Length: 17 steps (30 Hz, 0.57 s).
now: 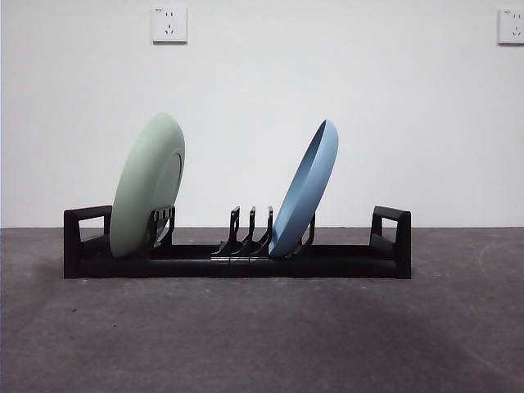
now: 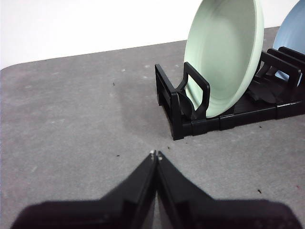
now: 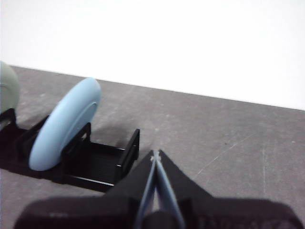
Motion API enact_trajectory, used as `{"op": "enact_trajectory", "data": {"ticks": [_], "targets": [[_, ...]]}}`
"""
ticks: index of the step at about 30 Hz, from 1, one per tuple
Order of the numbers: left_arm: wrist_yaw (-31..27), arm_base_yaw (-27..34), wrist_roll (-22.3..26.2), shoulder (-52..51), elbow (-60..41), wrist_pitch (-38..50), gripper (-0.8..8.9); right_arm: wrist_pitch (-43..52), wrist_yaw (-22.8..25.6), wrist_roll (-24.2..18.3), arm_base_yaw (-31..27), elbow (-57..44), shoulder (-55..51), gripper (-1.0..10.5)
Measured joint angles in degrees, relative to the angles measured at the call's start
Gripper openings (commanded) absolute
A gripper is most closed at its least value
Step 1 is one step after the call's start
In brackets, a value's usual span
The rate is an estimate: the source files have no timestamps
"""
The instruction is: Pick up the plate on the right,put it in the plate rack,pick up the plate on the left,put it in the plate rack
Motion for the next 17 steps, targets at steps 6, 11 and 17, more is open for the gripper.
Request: {"op": "enact_trajectory", "data": {"ticks": [6, 11, 17], "targets": [[0.00, 0.00, 0.00, 0.00, 0.00, 0.02, -0.03, 3.54, -2.80, 1.20, -3.23, -12.52, -8.41, 0.0], [0.00, 0.00, 0.00, 0.00, 0.00, 0.02, -0.03, 6.16, -2.75, 3.43, -3.23, -18.80, -10.75, 0.0], [0.00, 0.00, 0.00, 0.00, 0.00, 0.00, -0.03, 6.29, -2.75, 5.60, -3.28, -23.61, -12.98, 0.0]]}}
